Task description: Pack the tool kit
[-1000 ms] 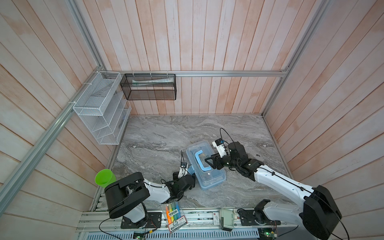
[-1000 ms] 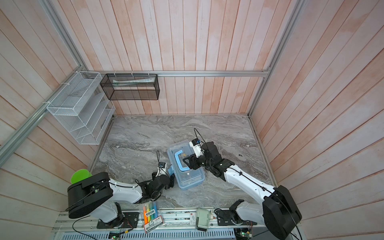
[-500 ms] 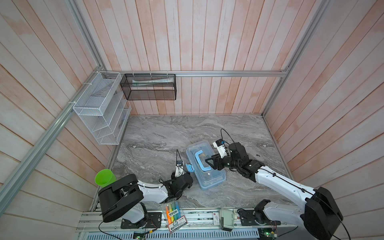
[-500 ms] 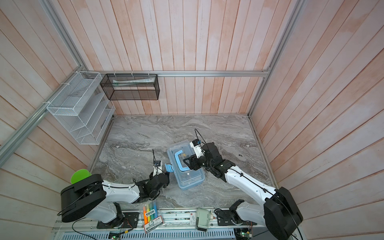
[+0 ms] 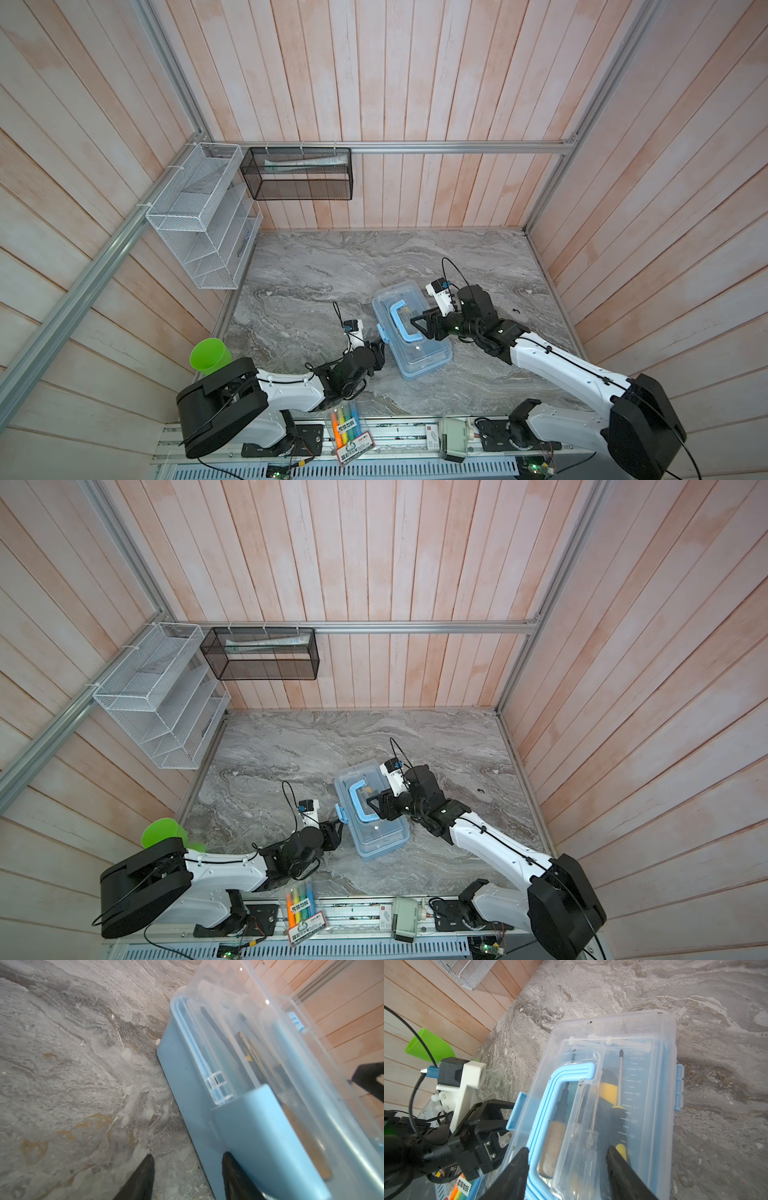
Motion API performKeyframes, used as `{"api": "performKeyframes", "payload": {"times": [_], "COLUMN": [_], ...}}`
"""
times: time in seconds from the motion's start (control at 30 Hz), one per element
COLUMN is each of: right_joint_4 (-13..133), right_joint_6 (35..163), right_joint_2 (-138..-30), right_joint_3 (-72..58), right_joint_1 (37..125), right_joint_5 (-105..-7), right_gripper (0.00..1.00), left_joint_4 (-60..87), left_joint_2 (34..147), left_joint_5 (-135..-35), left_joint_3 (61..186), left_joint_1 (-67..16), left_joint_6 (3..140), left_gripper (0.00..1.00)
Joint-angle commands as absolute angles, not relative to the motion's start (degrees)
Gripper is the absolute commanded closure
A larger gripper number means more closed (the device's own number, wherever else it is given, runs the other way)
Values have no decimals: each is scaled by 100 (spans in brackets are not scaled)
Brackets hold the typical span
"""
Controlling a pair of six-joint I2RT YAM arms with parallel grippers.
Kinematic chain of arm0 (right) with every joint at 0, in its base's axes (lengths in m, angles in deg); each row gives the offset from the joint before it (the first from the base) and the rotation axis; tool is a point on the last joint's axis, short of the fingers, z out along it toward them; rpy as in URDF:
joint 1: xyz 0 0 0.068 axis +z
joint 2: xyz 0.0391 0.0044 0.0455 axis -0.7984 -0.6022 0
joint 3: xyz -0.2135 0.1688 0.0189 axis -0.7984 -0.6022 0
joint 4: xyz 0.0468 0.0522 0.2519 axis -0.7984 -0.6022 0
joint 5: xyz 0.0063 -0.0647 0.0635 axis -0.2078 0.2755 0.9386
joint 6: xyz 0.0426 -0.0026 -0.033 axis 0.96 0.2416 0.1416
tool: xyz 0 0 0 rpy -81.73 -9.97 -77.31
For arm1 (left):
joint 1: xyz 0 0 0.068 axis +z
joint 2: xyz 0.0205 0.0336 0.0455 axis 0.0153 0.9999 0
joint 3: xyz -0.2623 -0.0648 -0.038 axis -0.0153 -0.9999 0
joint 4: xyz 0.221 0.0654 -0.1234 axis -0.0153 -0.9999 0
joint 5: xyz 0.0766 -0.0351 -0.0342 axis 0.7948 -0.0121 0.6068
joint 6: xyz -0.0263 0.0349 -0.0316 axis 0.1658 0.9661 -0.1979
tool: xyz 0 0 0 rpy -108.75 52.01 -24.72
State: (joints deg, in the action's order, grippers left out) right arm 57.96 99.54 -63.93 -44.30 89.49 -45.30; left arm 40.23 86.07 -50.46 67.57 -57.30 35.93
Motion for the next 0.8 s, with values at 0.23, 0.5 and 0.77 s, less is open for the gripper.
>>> {"api": "performKeyframes", "payload": {"times": [0.23,0.5,0.77], "right_joint_4": [5435,5495,5480], "right_joint_6": [10086,10126,10136], "right_joint_2": [-6454,-6480,-6472], "right_joint_3": [-4711,-4709,-4700], "right_joint_1": [8982,8989,9016], "right_joint_5": [-4556,-4529,-4551], "right_gripper": [39,39,39], "left_joint_4": [5029,5352,5570], "left_joint_2": [8053,7867,7892], "left_joint_5": [-5483,-5474,-5529], "left_joint_3": [6177,5995,5917], "left_joint_1": [-5529,-5520,-5520], "left_joint_6": [2950,3017,3091], "left_gripper": [49,55,61]}}
